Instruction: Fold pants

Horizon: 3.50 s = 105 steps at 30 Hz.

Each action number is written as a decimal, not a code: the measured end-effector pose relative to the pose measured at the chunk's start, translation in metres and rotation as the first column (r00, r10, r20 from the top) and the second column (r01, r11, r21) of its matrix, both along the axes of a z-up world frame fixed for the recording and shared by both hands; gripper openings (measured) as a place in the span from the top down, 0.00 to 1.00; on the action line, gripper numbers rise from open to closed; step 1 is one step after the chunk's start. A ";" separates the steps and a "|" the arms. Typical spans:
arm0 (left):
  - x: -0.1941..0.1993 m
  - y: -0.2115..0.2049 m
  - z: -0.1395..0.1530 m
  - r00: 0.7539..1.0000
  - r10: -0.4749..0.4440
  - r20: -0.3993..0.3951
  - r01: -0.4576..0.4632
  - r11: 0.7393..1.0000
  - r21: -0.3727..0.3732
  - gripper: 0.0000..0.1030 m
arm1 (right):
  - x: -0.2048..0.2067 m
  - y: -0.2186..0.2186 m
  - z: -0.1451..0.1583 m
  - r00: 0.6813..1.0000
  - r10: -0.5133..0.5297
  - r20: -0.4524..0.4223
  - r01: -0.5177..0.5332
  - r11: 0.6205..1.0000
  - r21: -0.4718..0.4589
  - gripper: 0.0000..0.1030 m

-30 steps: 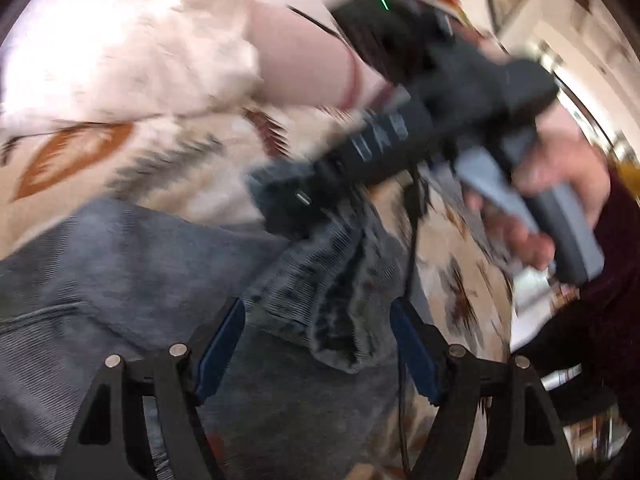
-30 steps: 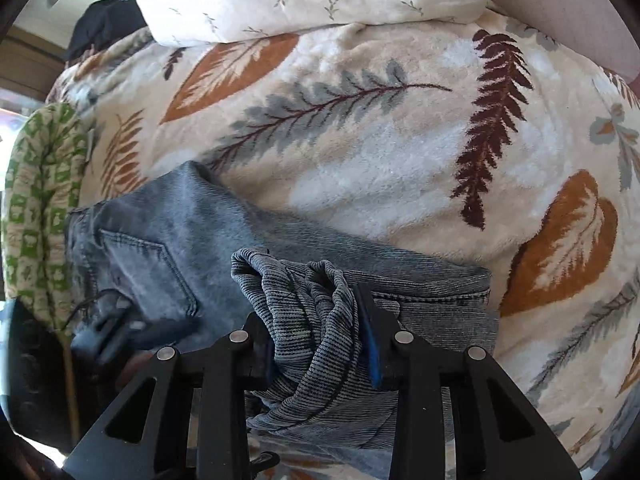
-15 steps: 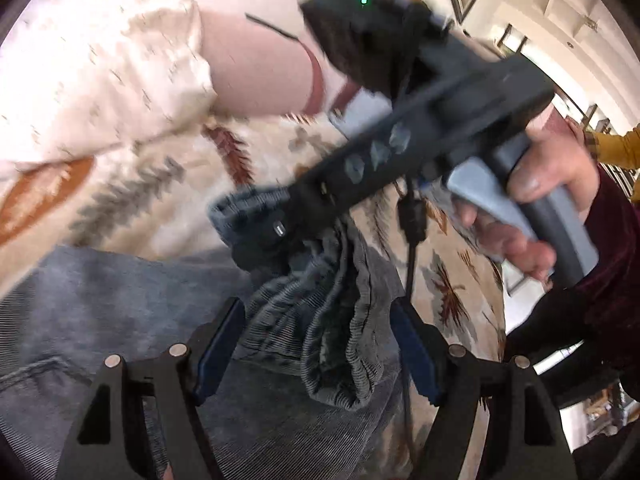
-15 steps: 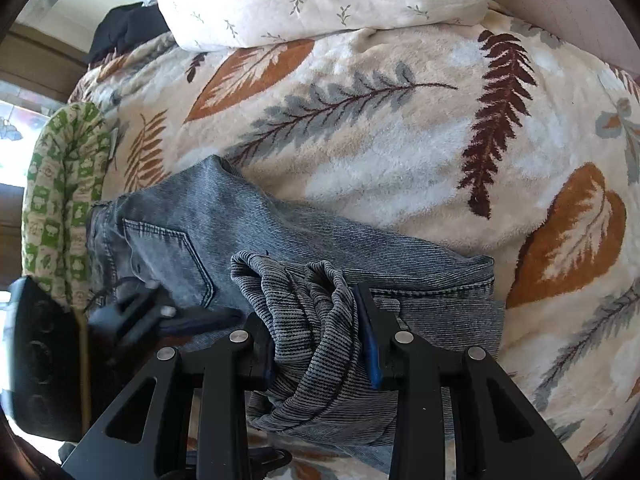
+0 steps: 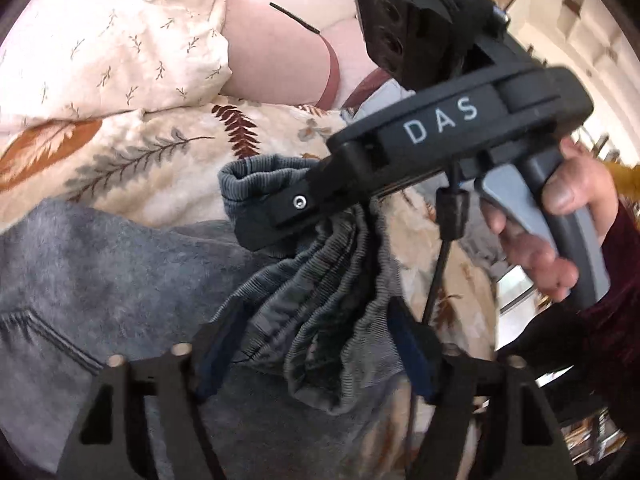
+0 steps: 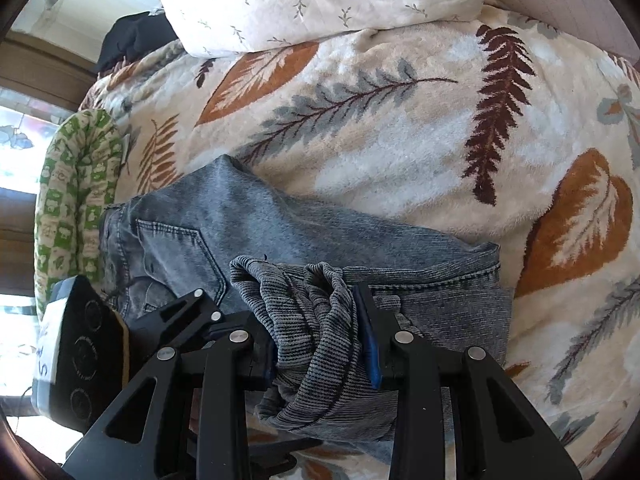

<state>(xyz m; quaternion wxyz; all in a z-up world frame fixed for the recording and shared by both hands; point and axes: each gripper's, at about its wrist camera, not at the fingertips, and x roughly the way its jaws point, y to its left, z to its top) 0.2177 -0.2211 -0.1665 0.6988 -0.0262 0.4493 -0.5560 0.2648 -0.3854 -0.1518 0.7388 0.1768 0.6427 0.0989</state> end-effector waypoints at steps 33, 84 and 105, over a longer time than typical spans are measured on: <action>-0.042 0.084 -0.005 0.927 0.359 -0.111 -0.328 0.916 0.229 0.51 | -0.020 -0.016 -0.017 0.937 -0.309 0.161 0.197 0.851 0.486 0.35; 0.058 -0.009 -0.009 0.989 0.140 -0.037 -0.127 0.960 0.249 0.86 | -0.166 0.051 -0.107 0.776 -0.624 0.085 0.308 0.494 0.813 0.45; 0.061 0.097 0.041 0.919 0.380 0.107 -0.393 0.904 0.167 0.57 | -0.136 0.052 -0.103 0.792 -0.591 0.154 0.301 0.598 0.743 0.57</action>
